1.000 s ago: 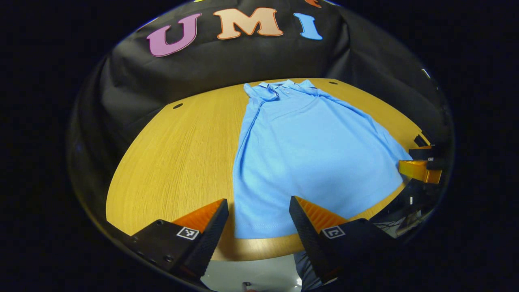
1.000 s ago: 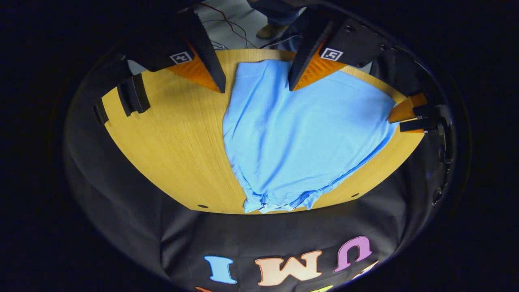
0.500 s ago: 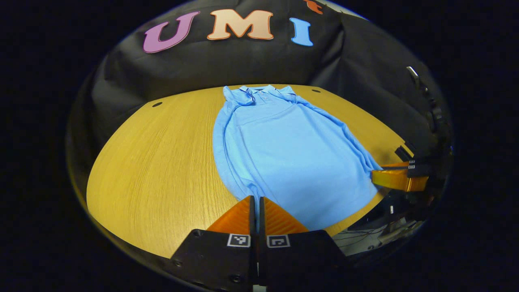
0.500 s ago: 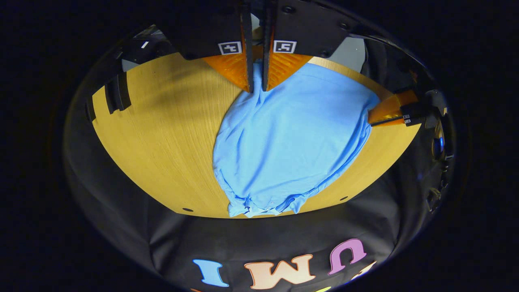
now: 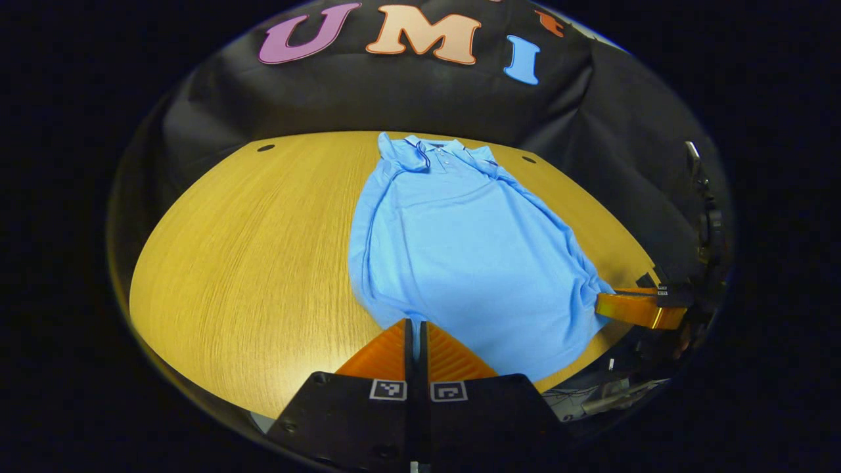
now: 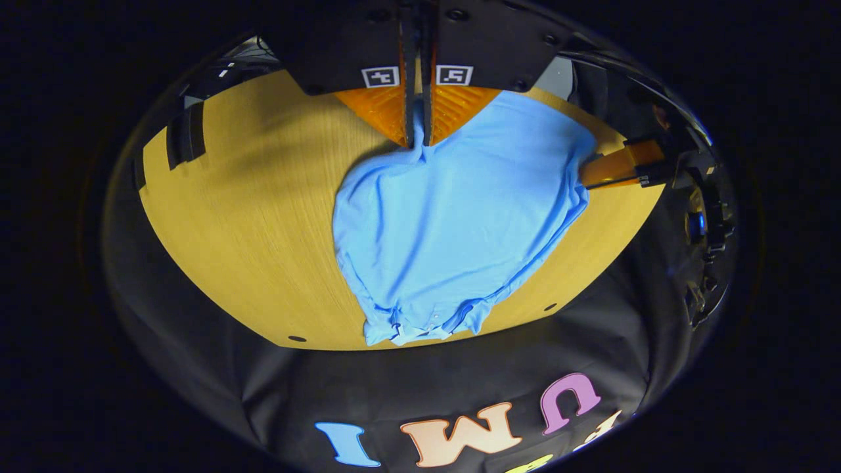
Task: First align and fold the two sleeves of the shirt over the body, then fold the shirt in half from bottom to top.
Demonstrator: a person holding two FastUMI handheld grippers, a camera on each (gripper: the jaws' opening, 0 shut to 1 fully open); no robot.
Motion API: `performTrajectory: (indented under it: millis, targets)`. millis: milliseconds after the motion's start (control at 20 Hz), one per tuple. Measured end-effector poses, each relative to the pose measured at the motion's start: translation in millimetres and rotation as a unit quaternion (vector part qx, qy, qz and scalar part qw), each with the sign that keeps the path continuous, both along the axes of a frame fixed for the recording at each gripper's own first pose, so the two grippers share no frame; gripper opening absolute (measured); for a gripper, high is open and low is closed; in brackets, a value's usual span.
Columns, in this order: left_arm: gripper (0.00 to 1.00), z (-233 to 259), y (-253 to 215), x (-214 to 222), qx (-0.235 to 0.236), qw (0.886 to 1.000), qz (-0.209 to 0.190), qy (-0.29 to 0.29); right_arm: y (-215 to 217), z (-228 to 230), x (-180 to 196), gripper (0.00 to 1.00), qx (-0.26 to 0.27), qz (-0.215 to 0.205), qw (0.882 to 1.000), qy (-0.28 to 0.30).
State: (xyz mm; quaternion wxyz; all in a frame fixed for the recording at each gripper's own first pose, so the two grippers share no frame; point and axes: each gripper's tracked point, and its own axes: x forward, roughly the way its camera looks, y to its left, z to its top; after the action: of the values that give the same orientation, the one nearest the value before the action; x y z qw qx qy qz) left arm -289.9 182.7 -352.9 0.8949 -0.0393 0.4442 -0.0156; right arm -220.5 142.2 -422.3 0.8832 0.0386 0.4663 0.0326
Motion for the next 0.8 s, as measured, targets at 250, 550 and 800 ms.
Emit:
performTrajectory:
  millis: [250,550,800]
  targets:
    - [0.0,20,2,39,-0.009,1.0,0.006,-0.024,-6,26,48,0.06,0.011,-0.007,0.999,-0.036]
    - [0.0,37,6,97,-0.018,0.998,0.02,-0.055,-10,41,108,0.06,0.031,-0.025,0.997,-0.066]
    - [0.0,45,9,145,-0.03,0.996,0.022,-0.076,-7,47,157,0.06,0.04,-0.026,0.995,-0.085]
